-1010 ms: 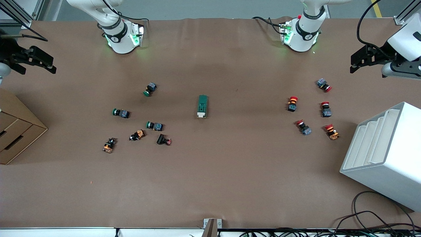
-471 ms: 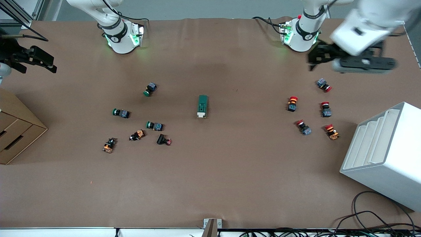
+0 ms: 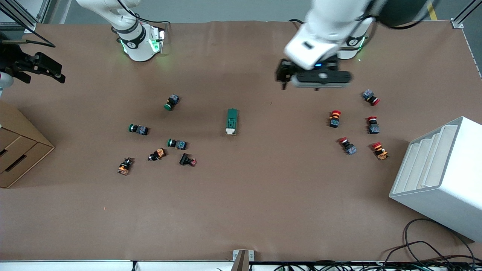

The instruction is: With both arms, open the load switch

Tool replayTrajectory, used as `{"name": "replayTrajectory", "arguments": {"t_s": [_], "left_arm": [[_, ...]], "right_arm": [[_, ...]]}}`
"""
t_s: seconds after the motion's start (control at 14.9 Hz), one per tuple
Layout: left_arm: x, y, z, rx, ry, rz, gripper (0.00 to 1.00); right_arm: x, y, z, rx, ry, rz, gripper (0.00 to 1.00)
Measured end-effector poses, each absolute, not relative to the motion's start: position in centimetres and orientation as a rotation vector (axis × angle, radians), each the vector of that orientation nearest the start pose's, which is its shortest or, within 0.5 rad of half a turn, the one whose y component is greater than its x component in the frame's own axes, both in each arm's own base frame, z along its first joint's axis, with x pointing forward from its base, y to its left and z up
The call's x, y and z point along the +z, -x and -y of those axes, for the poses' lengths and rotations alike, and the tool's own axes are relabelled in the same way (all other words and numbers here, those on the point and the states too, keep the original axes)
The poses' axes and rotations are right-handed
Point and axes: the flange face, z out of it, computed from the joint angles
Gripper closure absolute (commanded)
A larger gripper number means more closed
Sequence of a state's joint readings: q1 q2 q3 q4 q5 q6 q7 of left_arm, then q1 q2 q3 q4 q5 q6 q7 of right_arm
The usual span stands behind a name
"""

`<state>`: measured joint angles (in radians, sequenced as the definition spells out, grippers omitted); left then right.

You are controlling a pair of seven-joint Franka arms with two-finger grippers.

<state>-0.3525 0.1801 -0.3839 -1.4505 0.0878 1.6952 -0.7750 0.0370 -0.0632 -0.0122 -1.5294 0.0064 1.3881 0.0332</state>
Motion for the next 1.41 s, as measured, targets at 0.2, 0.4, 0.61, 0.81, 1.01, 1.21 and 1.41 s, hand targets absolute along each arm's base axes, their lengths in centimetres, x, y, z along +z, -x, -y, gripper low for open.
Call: {"name": "replayTrajectory", "arguments": {"t_s": [0.2, 0.4, 0.61, 0.81, 1.01, 1.21, 1.41], "left_arm": [[54.9, -43.7, 47.7, -0.238, 3.109, 0.251, 0.0], [48.8, -39.3, 54.6, -0.385, 3.028, 0.411, 0.0], [42.0, -35.5, 59.2, -0.502, 2.945, 0.524, 0.0], [34.2, -31.7, 62.4, -0.744, 2.838, 0.532, 0.0], [27.1, -28.8, 64.2, -0.848, 2.808, 0.472, 0.01], [23.3, -27.0, 64.4, -0.904, 2.807, 0.331, 0.02], [20.4, -25.7, 63.2, -0.978, 2.786, 0.205, 0.02]], "right_arm": [[64.6, -52.5, -1.3, 0.169, 3.133, -0.014, 0.0], [61.6, -54.6, -1.3, 0.226, 3.131, -0.016, 0.0], [59.7, -56.0, -1.3, 0.239, 3.131, -0.016, 0.0], [57.6, -57.0, -0.9, 0.293, 3.128, -0.028, 0.0], [55.9, -58.2, -0.8, 0.297, 3.134, -0.013, 0.0], [54.7, -58.8, -1.0, 0.319, 3.132, 0.002, 0.0], [54.2, -59.0, -2.1, 0.332, 3.133, 0.019, 0.0]]}}
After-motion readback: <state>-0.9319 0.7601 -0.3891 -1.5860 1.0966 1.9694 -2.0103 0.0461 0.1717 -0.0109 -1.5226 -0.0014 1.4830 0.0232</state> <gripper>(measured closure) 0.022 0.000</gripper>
